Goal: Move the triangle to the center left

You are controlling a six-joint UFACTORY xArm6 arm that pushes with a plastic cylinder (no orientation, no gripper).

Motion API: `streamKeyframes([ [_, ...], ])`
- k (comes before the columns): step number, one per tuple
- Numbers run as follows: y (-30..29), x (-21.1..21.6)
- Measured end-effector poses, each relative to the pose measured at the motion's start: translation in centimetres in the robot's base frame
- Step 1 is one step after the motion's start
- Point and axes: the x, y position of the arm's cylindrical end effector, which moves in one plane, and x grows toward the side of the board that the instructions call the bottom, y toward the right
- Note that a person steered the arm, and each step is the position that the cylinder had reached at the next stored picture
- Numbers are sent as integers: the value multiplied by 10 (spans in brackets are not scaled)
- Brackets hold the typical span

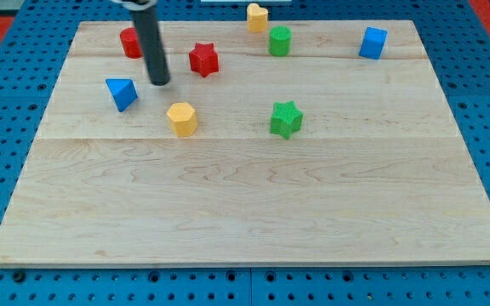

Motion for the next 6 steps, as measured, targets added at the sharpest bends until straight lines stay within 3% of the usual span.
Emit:
streamKeyframes([
  [1, 21, 23],
  [3, -100, 24],
  [6, -81, 22],
])
